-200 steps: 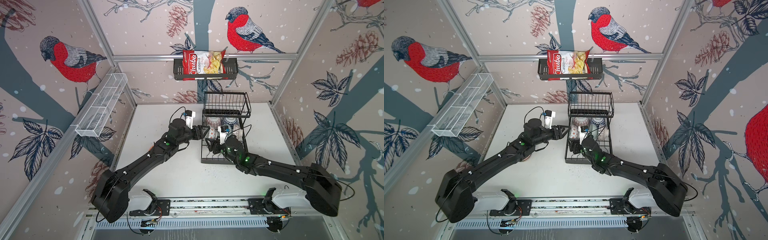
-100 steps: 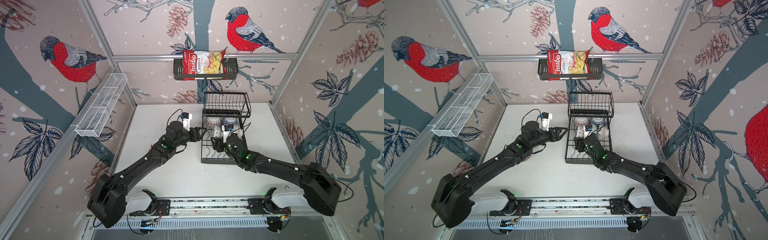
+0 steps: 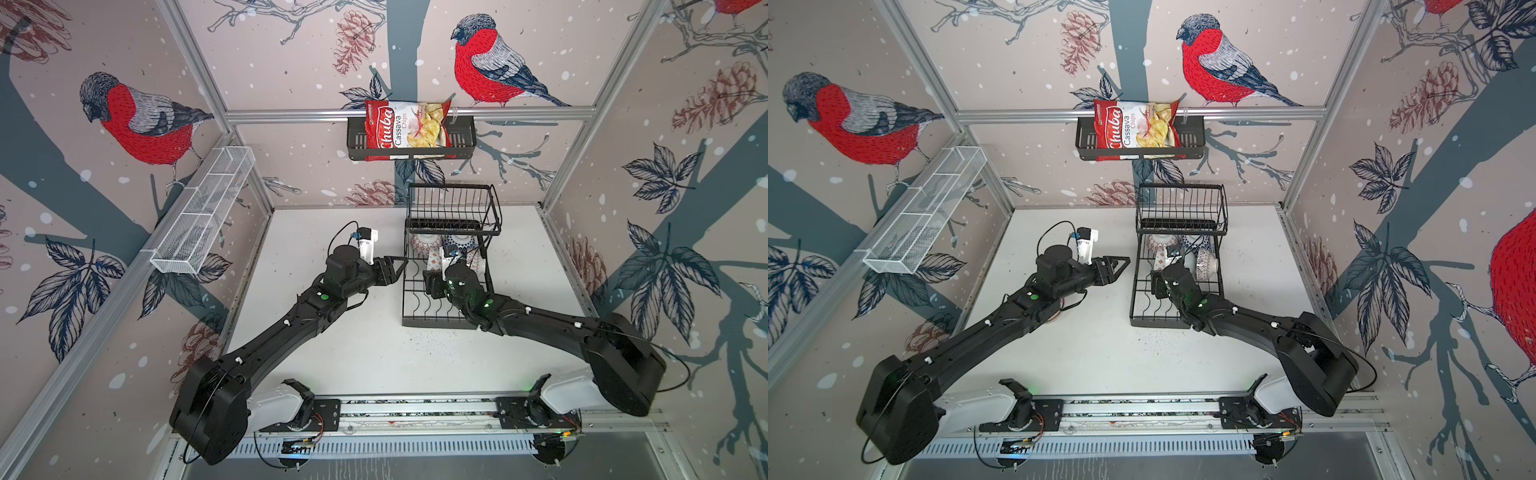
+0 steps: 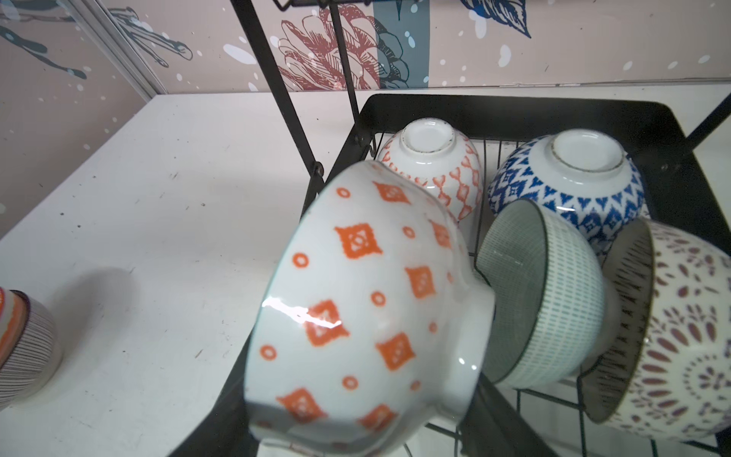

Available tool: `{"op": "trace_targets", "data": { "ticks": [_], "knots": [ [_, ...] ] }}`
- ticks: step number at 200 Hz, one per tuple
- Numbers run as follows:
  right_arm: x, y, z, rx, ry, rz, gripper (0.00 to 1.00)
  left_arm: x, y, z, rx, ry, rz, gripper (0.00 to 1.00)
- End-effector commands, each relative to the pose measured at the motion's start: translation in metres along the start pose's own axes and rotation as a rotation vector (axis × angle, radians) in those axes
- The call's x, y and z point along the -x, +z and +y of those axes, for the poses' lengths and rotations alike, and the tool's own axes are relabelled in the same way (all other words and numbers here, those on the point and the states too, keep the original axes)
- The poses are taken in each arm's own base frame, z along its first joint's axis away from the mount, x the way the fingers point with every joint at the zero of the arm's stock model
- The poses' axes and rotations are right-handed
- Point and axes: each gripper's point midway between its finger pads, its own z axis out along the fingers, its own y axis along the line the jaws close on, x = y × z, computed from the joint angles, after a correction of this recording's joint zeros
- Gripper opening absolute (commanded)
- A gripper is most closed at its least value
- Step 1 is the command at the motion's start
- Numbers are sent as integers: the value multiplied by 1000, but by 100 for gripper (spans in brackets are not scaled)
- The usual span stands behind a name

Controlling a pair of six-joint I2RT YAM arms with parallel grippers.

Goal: Load bowls into a dish rack
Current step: Place the bowl in the dish rack.

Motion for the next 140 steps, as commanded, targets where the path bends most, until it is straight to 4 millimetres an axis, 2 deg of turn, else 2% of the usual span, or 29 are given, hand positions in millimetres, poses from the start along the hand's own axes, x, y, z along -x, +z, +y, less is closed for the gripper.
{"op": "trace_targets", "data": {
  "ticks": [1, 140],
  "knots": [
    [10, 4, -4, -32, -37, -27, 57, 7, -4, -2, -9, 17, -31, 64],
    [-7, 36, -17, -102, -119, 46, 56, 5, -13, 11, 17, 5, -50, 64]
  ]
}}
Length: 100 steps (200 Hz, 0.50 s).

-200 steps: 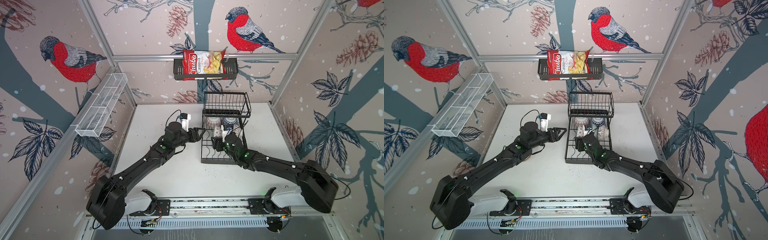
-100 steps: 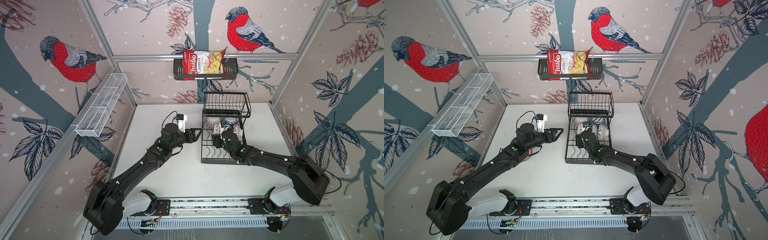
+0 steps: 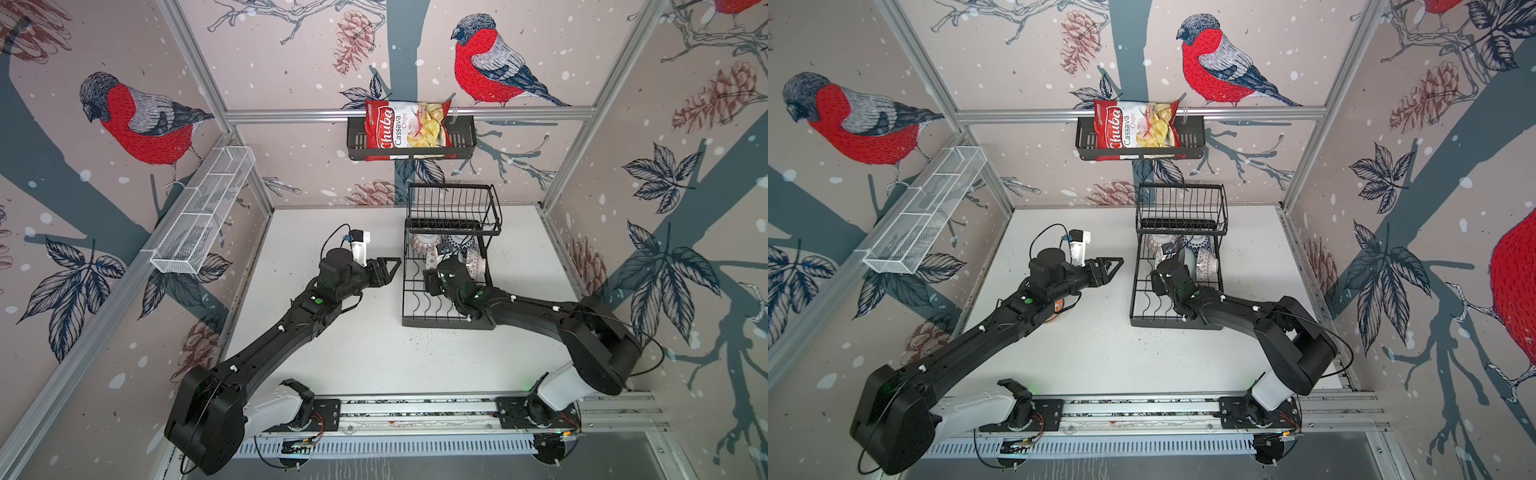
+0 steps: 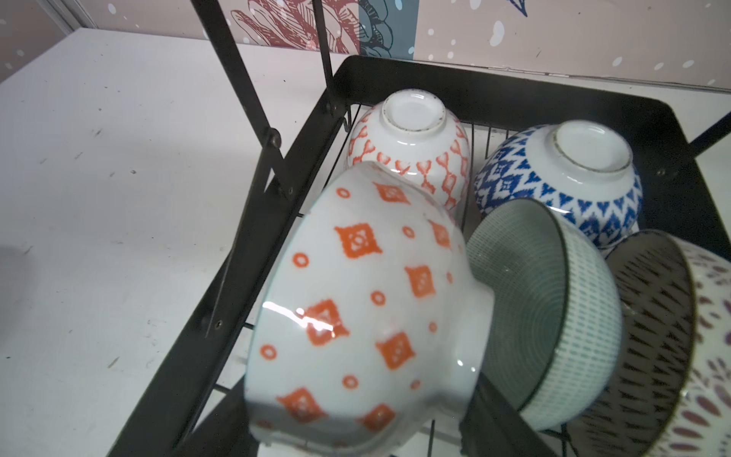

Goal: Load bowls into a dish rack
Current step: Place the bowl in the dish rack.

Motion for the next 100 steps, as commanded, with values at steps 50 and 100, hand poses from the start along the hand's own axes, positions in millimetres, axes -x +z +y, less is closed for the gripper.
{"op": "trace_targets", "data": {
  "ticks": [50, 100],
  "knots": [
    [6, 15, -3, -52, -71, -2, 54, 6, -4, -1, -13, 12, -32, 64],
    [4, 22, -1, -56, -96, 15, 54, 6, -4, -2, -18, 14, -34, 64]
  ]
}}
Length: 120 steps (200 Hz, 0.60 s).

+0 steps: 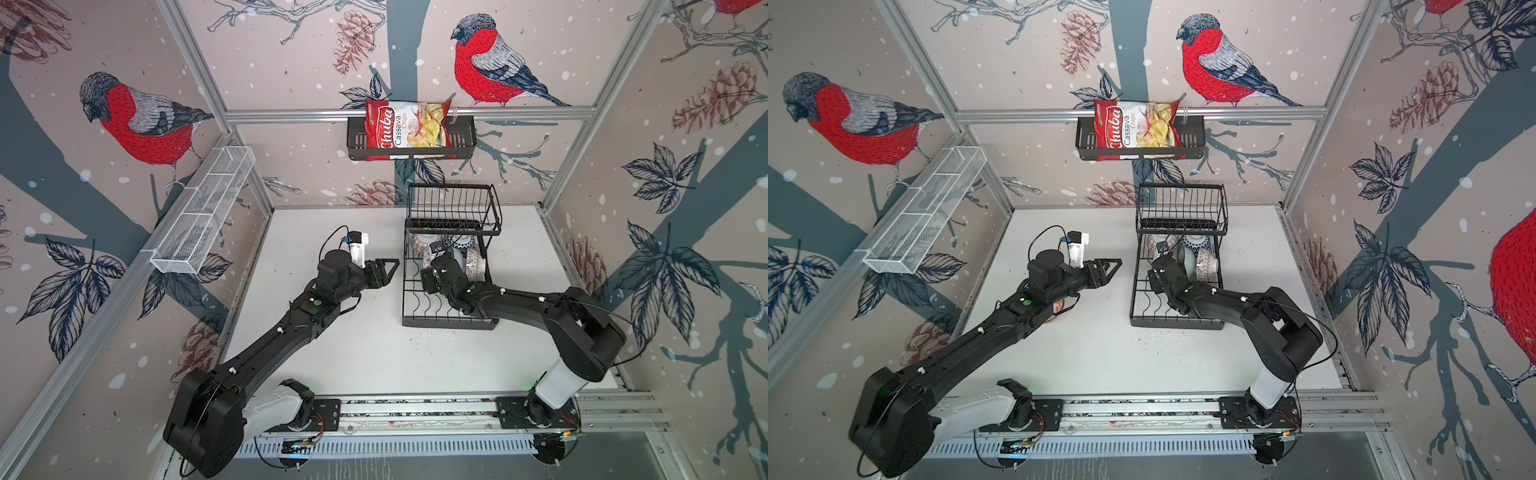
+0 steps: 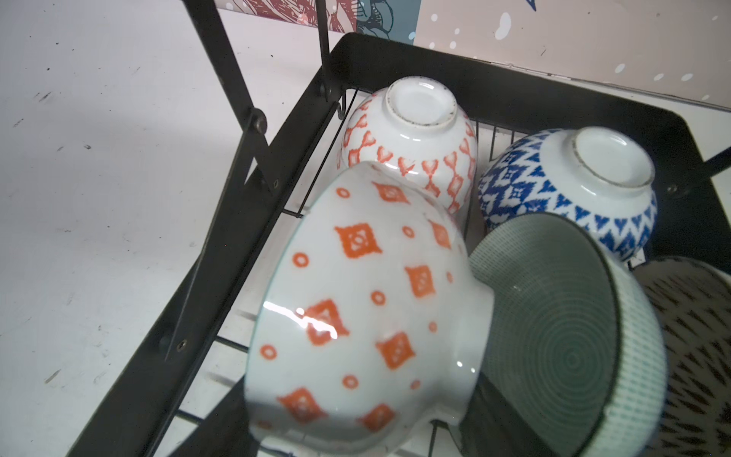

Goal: Load bowls into a dish rack
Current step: Place the bowl in the dish rack.

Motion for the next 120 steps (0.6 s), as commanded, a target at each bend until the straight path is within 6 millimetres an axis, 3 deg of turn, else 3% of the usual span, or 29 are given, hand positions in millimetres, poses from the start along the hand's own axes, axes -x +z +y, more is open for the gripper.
{"op": "trace_targets", "data": {
  "ticks": [1, 120],
  "knots": [
    [7, 2, -3, -24, -21, -22, 54, 7, -1, -5, -24, 17, -31, 64],
    [-10, 17, 7, 12, 8, 32, 57, 8, 1, -8, -35, 20, -25, 64]
  ]
}}
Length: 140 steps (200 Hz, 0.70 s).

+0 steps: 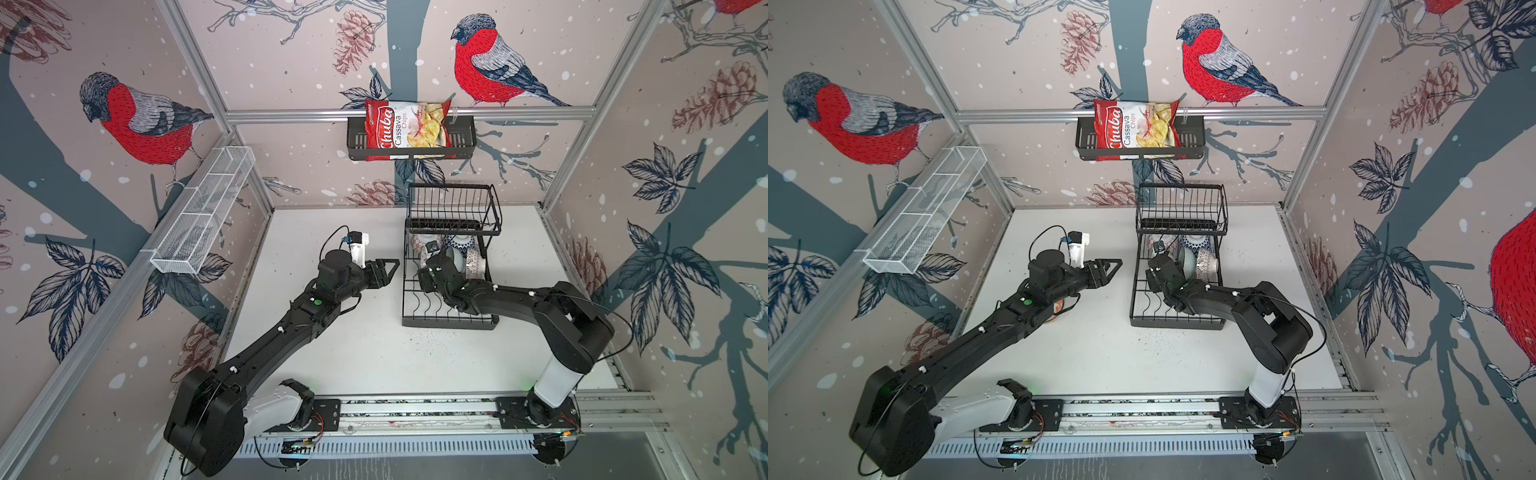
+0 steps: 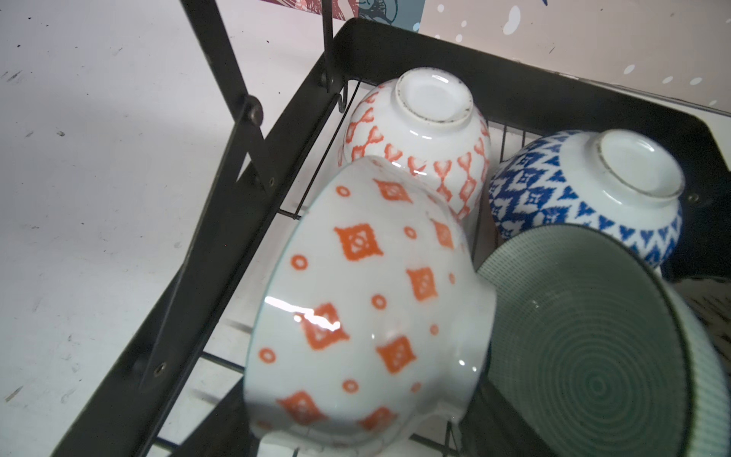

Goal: Load bowls into a dish rack
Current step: Place the bowl in the dish rack.

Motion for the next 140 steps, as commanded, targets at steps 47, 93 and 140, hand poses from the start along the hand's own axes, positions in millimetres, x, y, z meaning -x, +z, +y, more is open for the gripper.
{"op": "trace_targets", "data": {
  "ticks": [47, 93, 140],
  "knots": [
    [-9, 3, 2, 28, 74, 21, 58, 11, -1, -8, -29, 22, -37, 64],
    [-14, 2, 2, 44, 109, 27, 59, 9, -2, -7, -27, 21, -37, 64],
    [-16, 2, 0, 29, 111, 32, 62, 8, -1, -6, -26, 17, -36, 64]
  ]
}}
